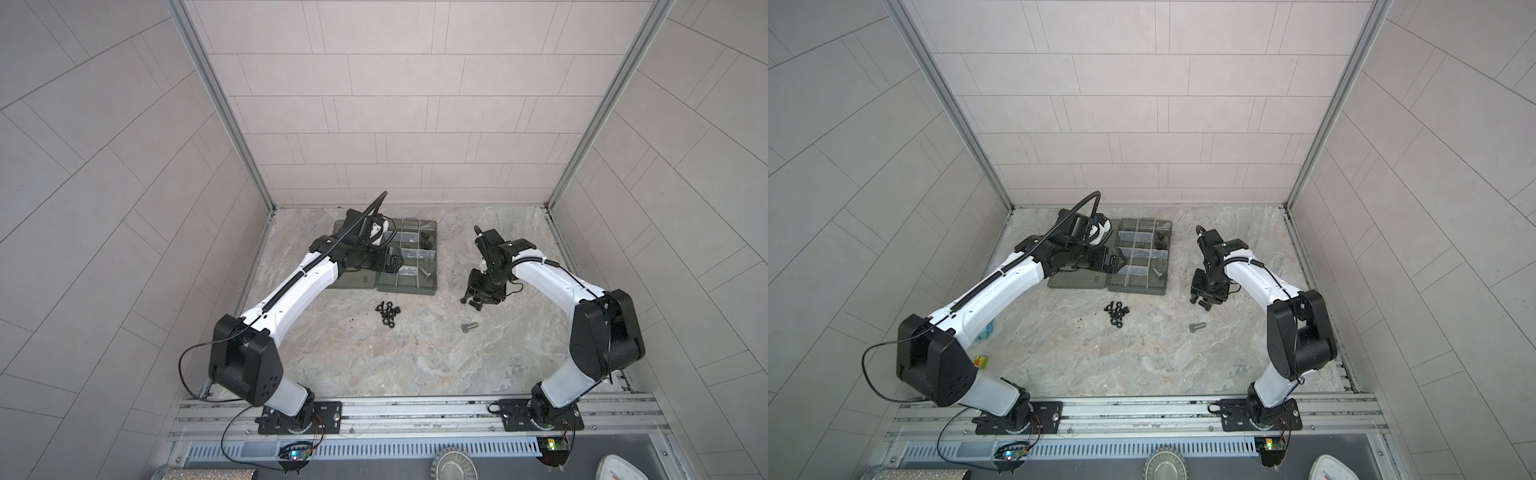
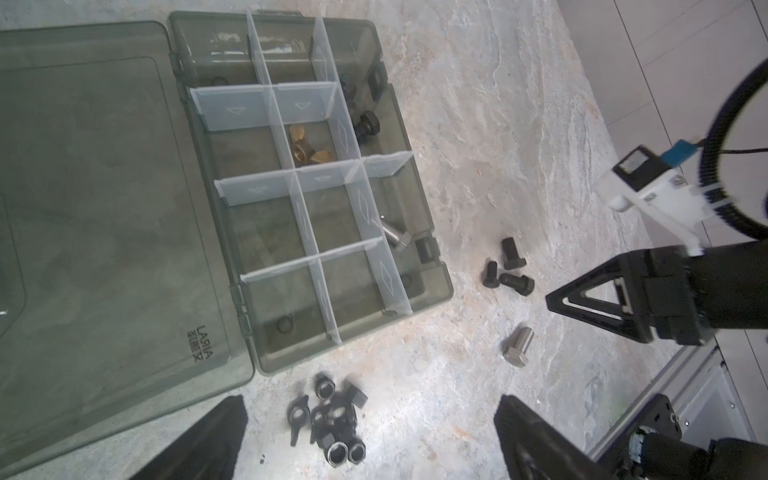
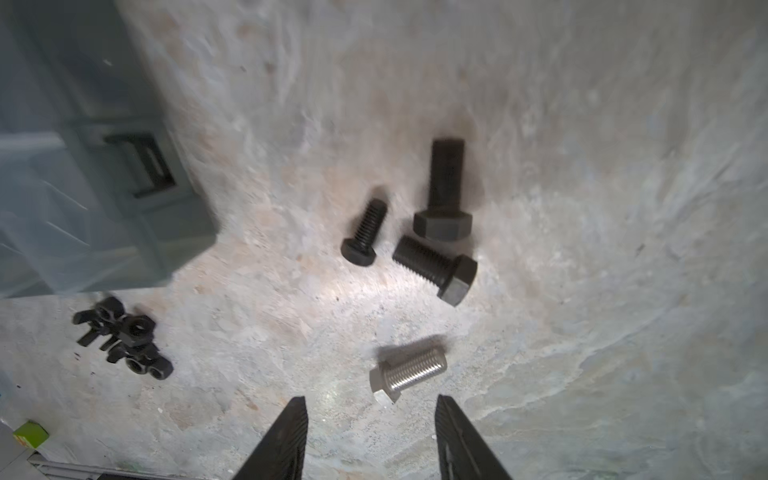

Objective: Sort the screws and nuts into containers
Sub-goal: 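Return the right gripper to the second steel bolt and close on it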

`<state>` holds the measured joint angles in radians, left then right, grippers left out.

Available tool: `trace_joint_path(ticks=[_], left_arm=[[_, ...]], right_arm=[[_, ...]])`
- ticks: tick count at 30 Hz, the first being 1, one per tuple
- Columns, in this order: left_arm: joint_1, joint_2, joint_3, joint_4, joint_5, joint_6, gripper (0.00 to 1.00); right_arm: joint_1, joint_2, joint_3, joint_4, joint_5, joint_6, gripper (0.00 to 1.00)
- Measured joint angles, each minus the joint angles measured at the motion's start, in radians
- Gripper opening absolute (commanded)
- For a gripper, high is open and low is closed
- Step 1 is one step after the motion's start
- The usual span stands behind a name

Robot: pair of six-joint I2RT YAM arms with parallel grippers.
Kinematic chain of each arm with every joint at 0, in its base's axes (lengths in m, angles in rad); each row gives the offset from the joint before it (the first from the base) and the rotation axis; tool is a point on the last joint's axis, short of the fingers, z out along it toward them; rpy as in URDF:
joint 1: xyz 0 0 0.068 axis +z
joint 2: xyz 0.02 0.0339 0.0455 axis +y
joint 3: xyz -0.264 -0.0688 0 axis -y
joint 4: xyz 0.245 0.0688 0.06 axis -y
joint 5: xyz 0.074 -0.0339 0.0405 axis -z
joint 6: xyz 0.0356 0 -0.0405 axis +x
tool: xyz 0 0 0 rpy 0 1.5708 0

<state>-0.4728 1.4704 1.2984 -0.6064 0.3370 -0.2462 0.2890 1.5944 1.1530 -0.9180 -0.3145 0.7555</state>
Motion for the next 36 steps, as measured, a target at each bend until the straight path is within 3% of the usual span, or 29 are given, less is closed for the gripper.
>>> trace_joint_path(ticks=[11,24,36], left_arm=[[-0.077,-0.133,-0.097,-0.025,-0.026,-0.027,1.00],[-0.087,-0.309,-0.244,-0.011,-0.005,-0.033,1.00],[-0.091,-0.320,-0.256,-0.011,0.003,-0.026,1.00]], right_arm=[[0.029,-0.206,-0.238,0.108,0.089,0.208,0.45],[0.124,-0.161,-0.323,0.257,0.132,0.403,0.40],[0.149,-0.114,-0.339,0.333,0.131,0.466,0.38]])
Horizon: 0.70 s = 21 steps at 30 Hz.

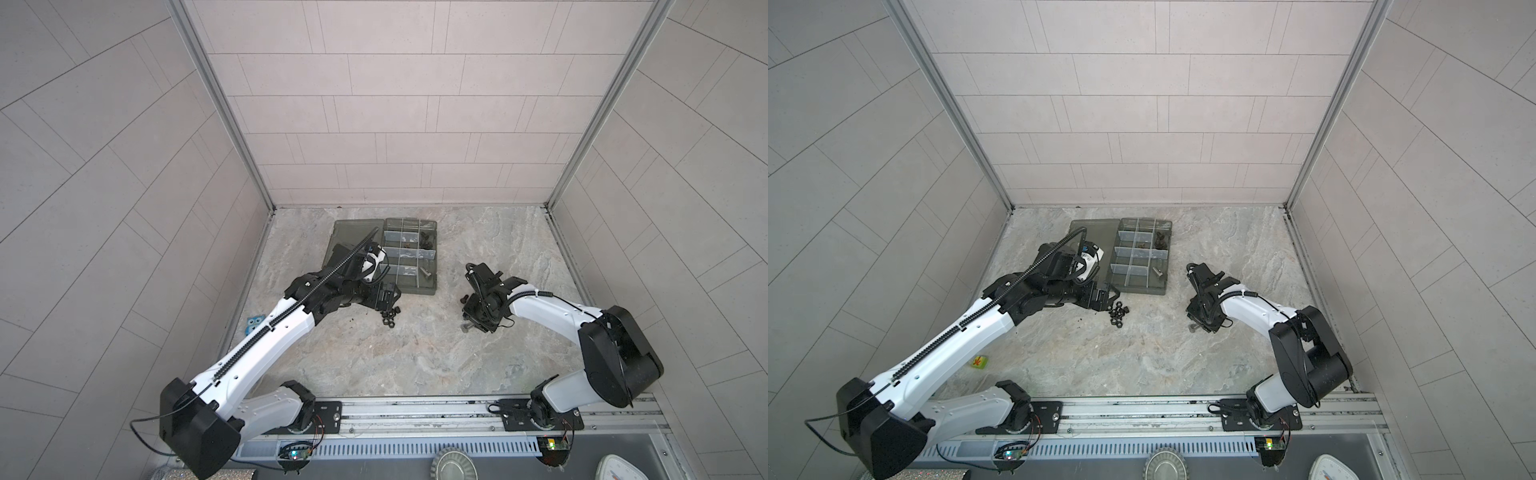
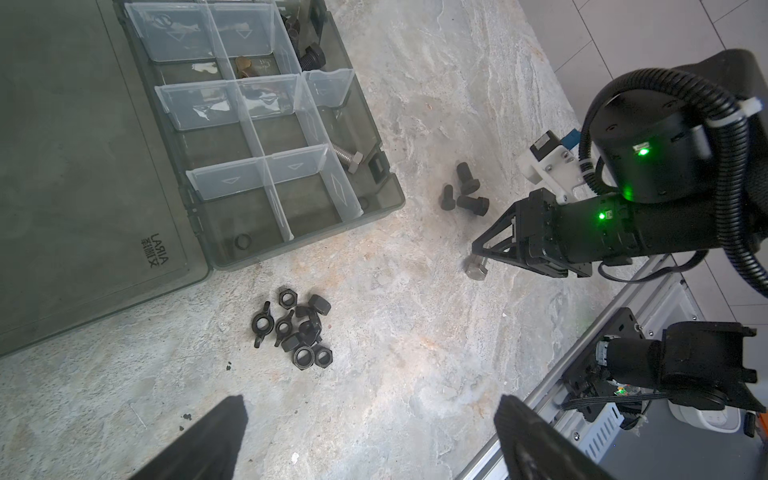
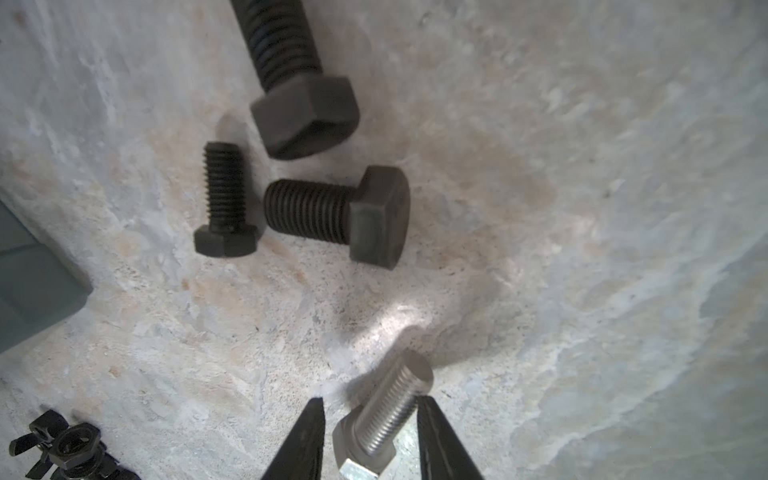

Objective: Sort the screws and nuts into containers
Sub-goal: 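Return the right gripper to the second steel bolt and close on it, then carry the steel bolt into the box compartment and release it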

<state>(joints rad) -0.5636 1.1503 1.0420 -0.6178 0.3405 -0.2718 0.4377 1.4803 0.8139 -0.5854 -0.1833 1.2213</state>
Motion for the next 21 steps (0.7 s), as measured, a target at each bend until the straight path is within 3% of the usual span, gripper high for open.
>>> trace_joint_path(ticks=[6,17,21], left_arm=[[0.000,0.006,0.000,0.000,0.001,0.002,1.00],[0.000,0.038,0.000,0.005,0.011,0.003,1.00],[0.000,0.041,0.000,0.011,0.013,0.003,1.00]], right_arm=[[0.004,0.019,-0.022,0.010,-0.020,0.013,0.36],[0.013,0.064,0.005,-0.002,-0.040,-0.013,0.06],[0.013,0.067,0.013,-0.008,-0.045,-0.025,0.03]])
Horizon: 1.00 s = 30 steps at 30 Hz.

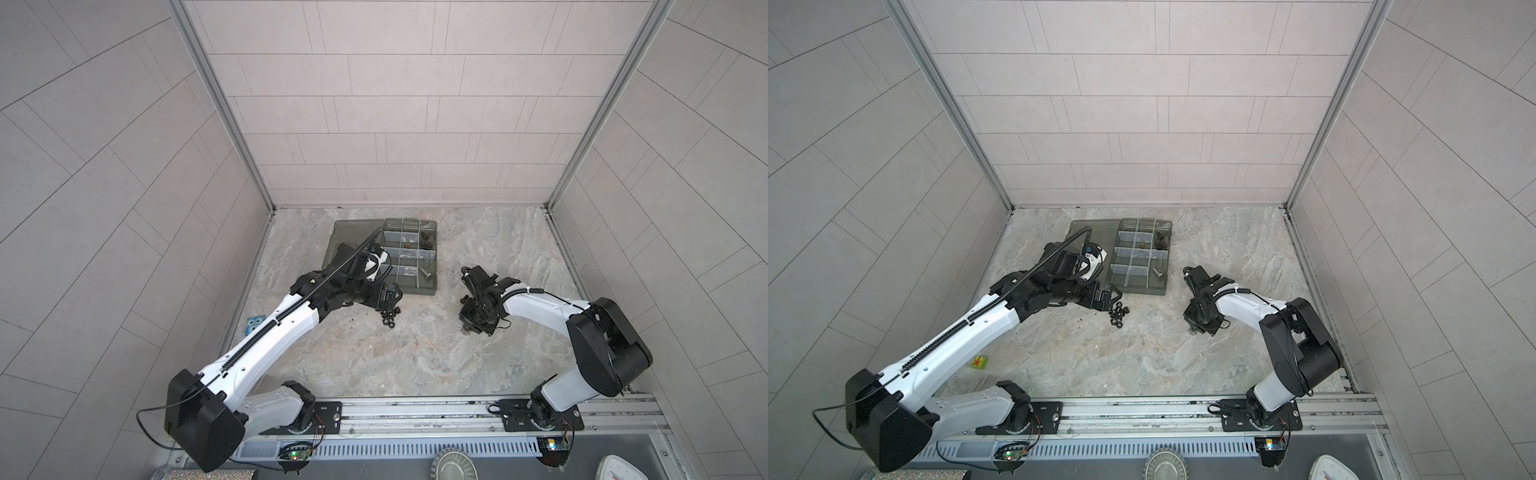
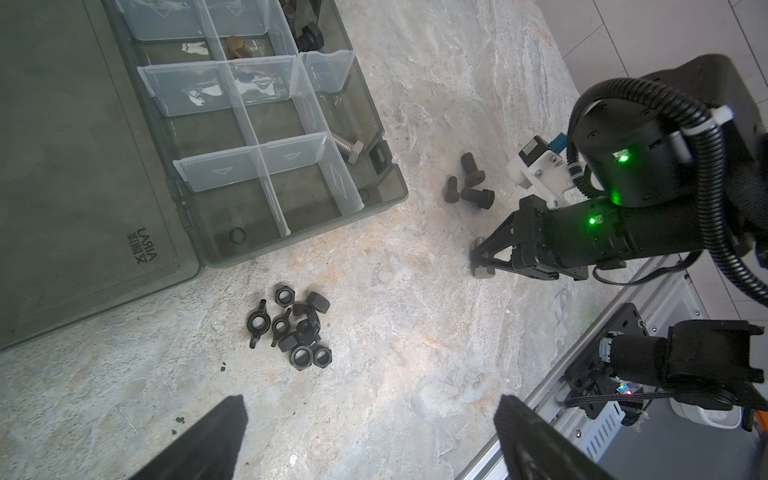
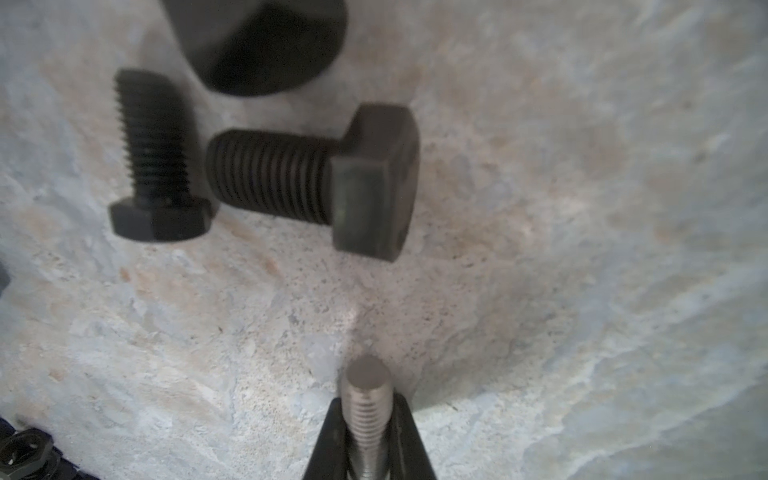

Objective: Sort the screws and nuts into containers
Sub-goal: 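Carry the steel bolt into the box compartment and release it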

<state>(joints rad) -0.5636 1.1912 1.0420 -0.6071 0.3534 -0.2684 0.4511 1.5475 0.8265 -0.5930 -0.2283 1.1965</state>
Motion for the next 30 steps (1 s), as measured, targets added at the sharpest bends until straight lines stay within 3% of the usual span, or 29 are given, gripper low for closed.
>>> trace_joint_path(ticks=[5,12,20,30], left_arm=[[0.000,0.002,0.000,0.009,-0.001,0.015,1.00],[0.000,0.061,0.045,-0.008,-0.015,0.037,1.00],[0.000,0.123,0.189,-0.047,-0.038,0.056,1.00],[0.013,0.129,0.213,-0.100,-0.058,0.068,1.00]], right_arm=[[0.014,0.001,0.080,-0.091,0.018,-0.038,0.03],[0.029,0.018,0.376,-0.198,0.079,-0.129,0.03],[0.029,0.234,0.689,-0.232,0.092,-0.241,0.04],[0.031,0.439,0.763,-0.159,0.010,-0.301,0.04]])
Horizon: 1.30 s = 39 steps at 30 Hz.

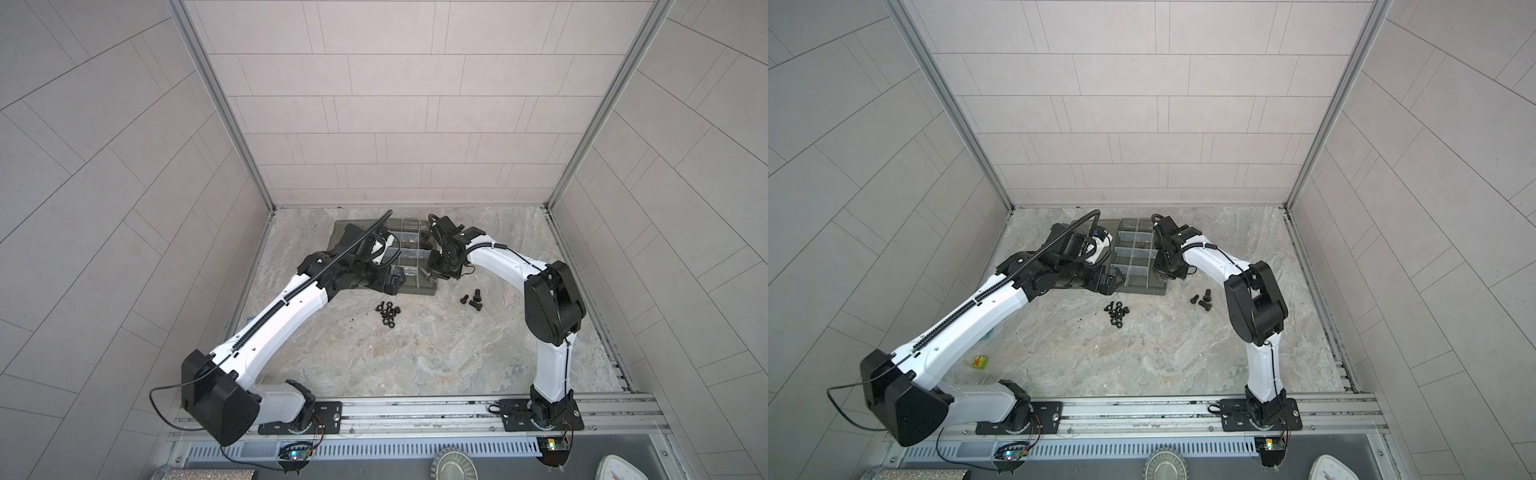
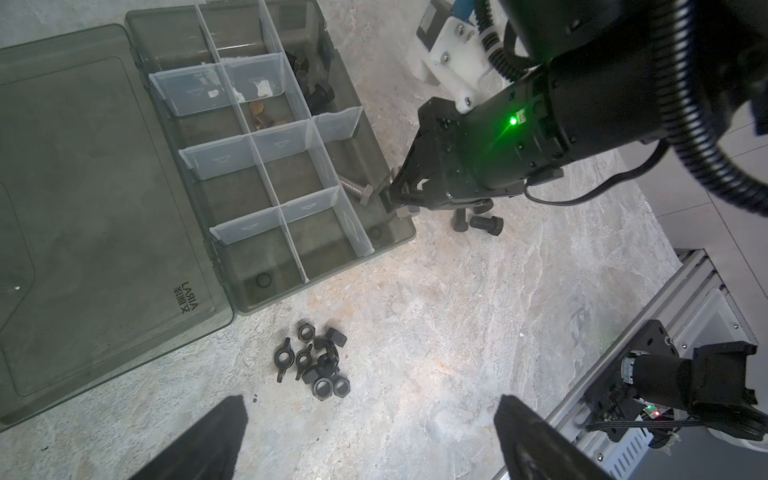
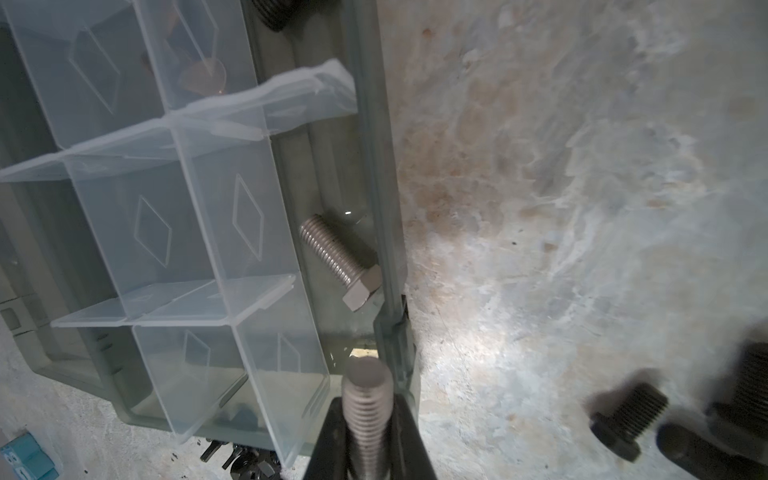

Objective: Sort the screws and nuts into containers
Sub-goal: 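Carry the steel bolt into the box compartment and release it, then move the right gripper back and close on a black bolt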

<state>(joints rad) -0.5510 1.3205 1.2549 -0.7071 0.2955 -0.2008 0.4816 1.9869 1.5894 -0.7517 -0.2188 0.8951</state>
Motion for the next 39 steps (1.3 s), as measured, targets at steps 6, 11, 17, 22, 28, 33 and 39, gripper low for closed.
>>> trace_joint_path(ticks=[6,11,17,22,28,33,39], left_arm=[[0.028,0.002,0.000,-0.005,-0.004,-0.001,1.00],[0.036,0.015,0.002,-0.006,-0.011,0.000,1.00],[0.071,0.045,0.014,-0.010,-0.009,0.000,1.00],[0.102,0.050,0.015,-0.009,-0.005,-0.001,1.00],[0.104,0.102,0.061,-0.007,0.047,-0.009,1.00],[0.095,0.176,0.124,-0.001,0.100,-0.028,1.00],[0.023,0.264,0.224,-0.004,0.121,-0.031,1.00]], right_arm=[[-0.004,0.075,0.104,0.004,-0.031,-0.029,0.09],[-0.014,0.124,0.158,0.015,-0.064,-0.043,0.24],[-0.035,0.132,0.186,-0.014,-0.092,-0.069,0.28],[-0.061,0.076,0.175,-0.064,-0.069,-0.114,0.28],[-0.152,-0.142,0.002,-0.125,0.013,-0.170,0.23],[-0.234,-0.218,-0.155,-0.134,0.059,-0.198,0.21],[-0.264,-0.213,-0.266,-0.133,0.069,-0.215,0.21]])
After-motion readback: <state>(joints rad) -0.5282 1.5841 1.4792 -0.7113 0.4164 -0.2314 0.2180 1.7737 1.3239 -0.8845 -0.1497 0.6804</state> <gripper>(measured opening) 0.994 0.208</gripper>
